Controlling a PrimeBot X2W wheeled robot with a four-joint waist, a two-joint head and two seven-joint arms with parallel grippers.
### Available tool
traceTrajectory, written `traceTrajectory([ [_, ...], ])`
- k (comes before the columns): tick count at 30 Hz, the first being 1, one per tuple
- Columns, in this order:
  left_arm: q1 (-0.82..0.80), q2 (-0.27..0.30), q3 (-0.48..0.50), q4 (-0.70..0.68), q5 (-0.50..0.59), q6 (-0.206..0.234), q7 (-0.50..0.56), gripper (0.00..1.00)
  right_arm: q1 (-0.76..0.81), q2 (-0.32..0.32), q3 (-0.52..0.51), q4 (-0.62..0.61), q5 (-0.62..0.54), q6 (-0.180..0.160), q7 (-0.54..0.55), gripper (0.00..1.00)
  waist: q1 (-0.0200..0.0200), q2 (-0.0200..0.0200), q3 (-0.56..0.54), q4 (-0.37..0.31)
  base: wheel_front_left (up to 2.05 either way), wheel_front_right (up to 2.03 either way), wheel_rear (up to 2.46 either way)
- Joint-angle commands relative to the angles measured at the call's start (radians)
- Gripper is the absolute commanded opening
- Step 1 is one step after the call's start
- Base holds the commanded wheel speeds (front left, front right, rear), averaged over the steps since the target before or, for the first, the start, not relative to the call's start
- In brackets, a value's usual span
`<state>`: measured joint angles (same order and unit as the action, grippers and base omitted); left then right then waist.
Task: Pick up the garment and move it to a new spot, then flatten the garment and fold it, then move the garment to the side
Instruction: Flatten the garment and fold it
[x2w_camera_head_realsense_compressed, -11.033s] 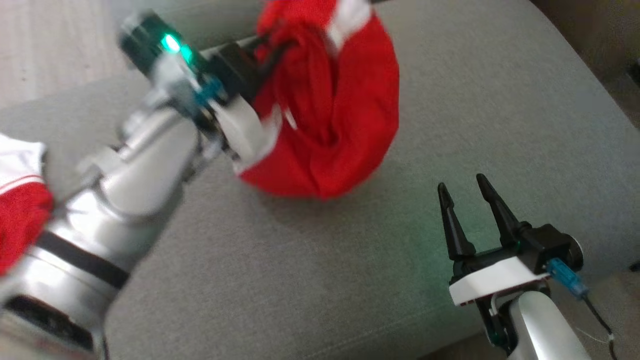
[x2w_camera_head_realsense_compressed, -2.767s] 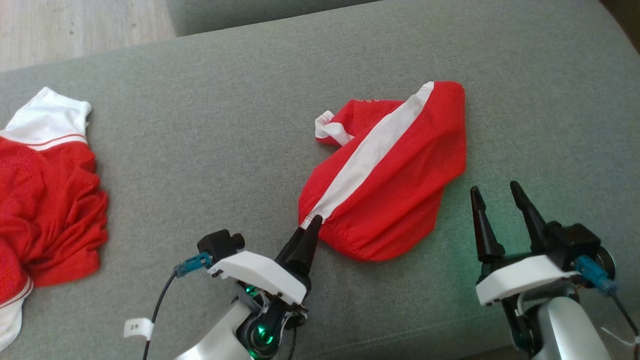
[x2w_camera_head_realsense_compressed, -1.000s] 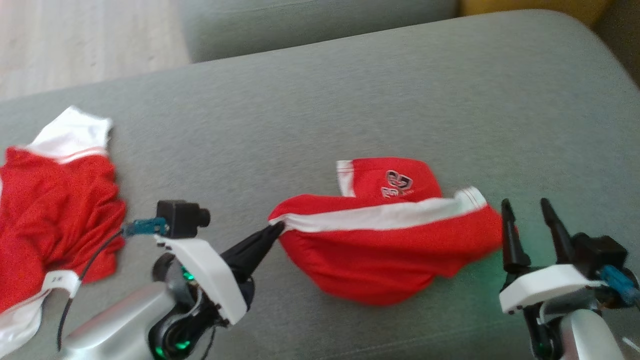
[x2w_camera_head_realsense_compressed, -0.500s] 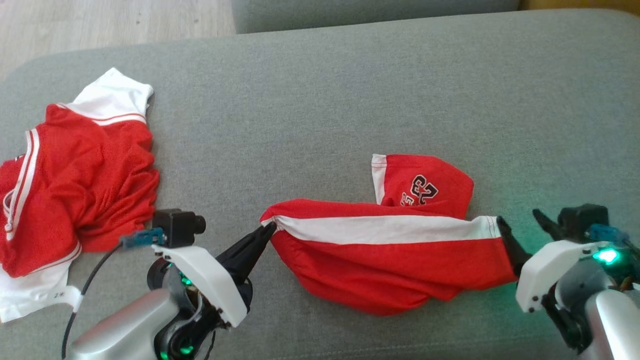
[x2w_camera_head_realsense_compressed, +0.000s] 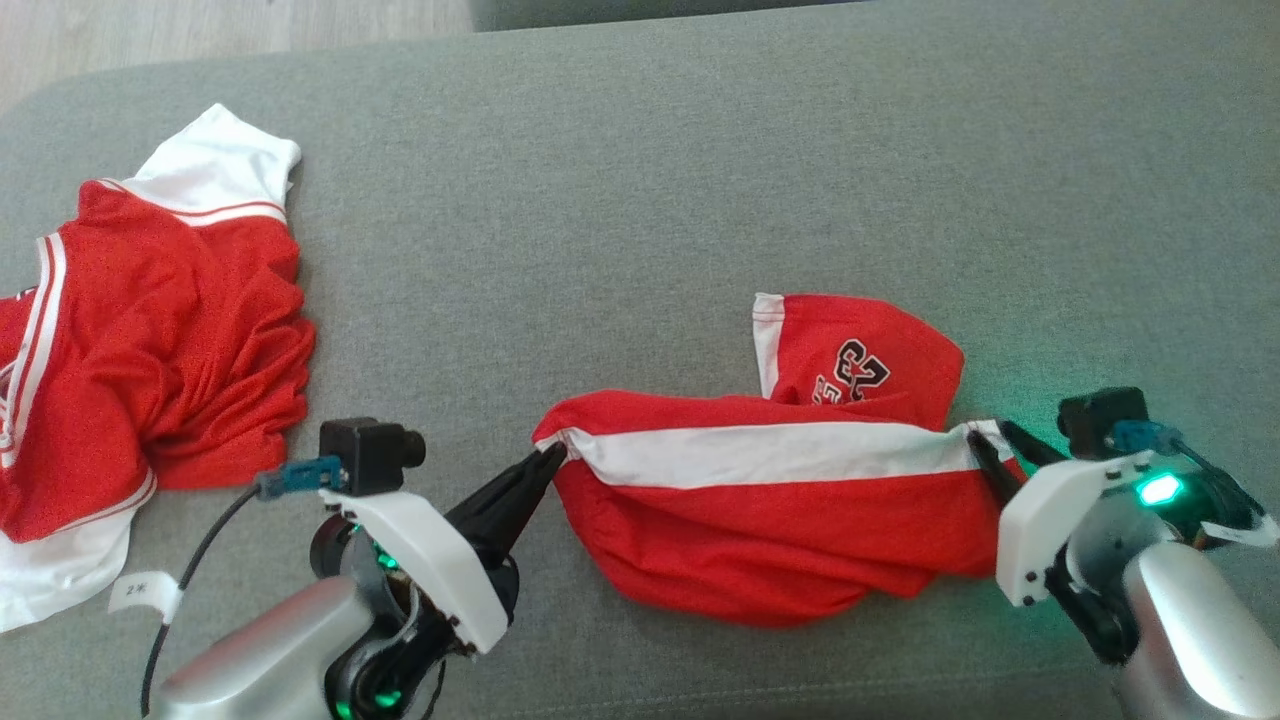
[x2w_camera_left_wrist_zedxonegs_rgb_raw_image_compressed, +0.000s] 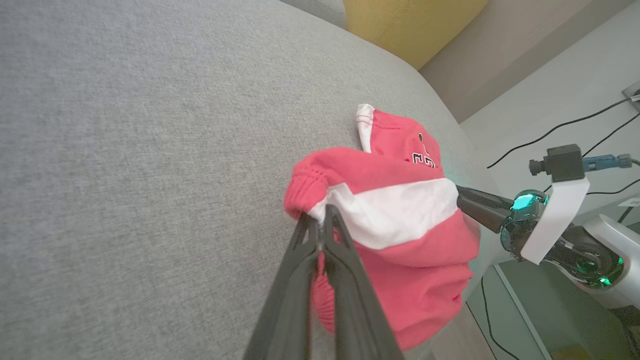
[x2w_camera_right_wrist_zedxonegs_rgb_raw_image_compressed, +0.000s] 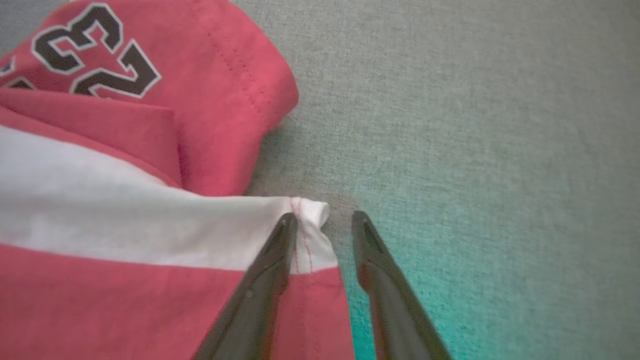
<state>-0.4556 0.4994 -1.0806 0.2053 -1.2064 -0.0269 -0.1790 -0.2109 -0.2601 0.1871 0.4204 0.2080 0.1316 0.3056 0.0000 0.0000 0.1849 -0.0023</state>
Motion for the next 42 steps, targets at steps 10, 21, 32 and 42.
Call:
traceTrajectory([
  [10,-0.049,0.027,0.056,0.0,0.027,-0.004,-0.04,0.0,-0.055,-0.012,0.019,0.008,-0.008,-0.001,-0.09,0.0,0.0,0.0,-0.019,-0.008,0.0,0.0,0.0],
  [21,-0.26,0.147,0.13,-0.135,0.043,-0.03,0.089,0.0,-0.25,-0.017,-0.137,-0.211,0.063,-0.001,-0.121,0.0,0.0,0.0,-0.008,-0.082,0.0,0.0,0.0],
  [32,-0.888,0.038,0.241,0.062,0.211,-0.058,0.182,0.0,-0.882,-0.03,-0.168,-0.008,0.126,-0.001,-0.195,0.0,0.0,0.0,0.202,-0.107,0.0,0.0,0.0],
  [42,-1.105,-0.144,0.231,0.371,0.339,-0.094,-0.048,0.0,-1.156,-0.097,-0.148,0.159,0.06,-0.001,-0.39,0.0,0.0,0.0,0.283,-0.105,0.0,0.0,0.0],
])
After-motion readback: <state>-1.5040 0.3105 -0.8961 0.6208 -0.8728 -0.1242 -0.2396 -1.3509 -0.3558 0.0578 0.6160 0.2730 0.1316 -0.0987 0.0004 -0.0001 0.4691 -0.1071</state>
